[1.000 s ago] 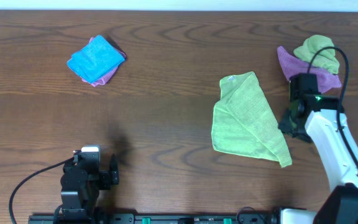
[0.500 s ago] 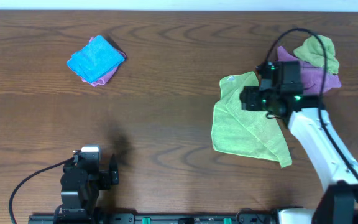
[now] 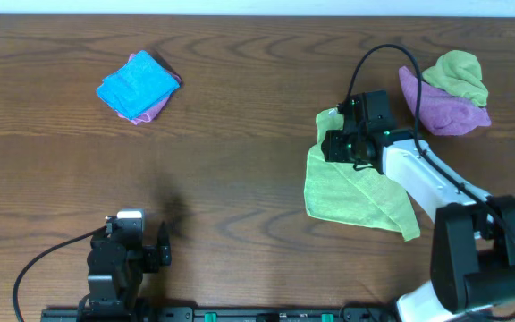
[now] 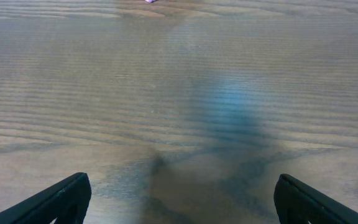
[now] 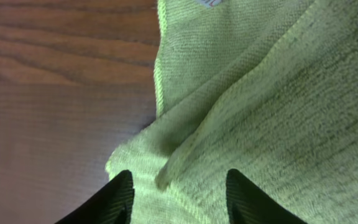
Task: Fold the cloth
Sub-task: 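Grasp the right corner of the lime-green cloth with the right gripper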
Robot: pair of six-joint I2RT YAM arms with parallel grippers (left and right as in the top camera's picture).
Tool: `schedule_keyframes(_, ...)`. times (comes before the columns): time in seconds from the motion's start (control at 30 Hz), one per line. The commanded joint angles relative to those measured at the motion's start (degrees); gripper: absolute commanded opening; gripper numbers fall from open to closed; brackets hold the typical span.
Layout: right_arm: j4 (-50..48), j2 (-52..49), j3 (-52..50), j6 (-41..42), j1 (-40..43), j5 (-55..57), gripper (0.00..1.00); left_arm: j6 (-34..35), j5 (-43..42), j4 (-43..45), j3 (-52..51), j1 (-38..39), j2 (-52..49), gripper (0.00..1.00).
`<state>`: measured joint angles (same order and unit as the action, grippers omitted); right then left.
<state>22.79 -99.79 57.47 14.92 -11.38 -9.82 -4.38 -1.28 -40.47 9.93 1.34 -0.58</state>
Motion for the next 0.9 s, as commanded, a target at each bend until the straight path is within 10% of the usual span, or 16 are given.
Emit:
schedule_keyframes(0.0, -1.01, -1.42, 0.26, 2.51, -0.44, 0.39, 0.44, -0.35, 0.39, -0.26, -0.76, 0.17, 0.37, 0.95)
schedule_keyframes(0.77, -3.76, -4.79, 0.26, 3.96, -0.68, 0.13, 0.35, -0.35, 0.37, -0.26, -0.76, 0.17, 0.37, 0.95)
schedule_keyframes(0.87, -3.76, -5.22, 0.26, 3.93, -0.70, 0.13, 0.20, -0.35, 0.39, -0.26, -0.76, 0.17, 0.37, 0.95)
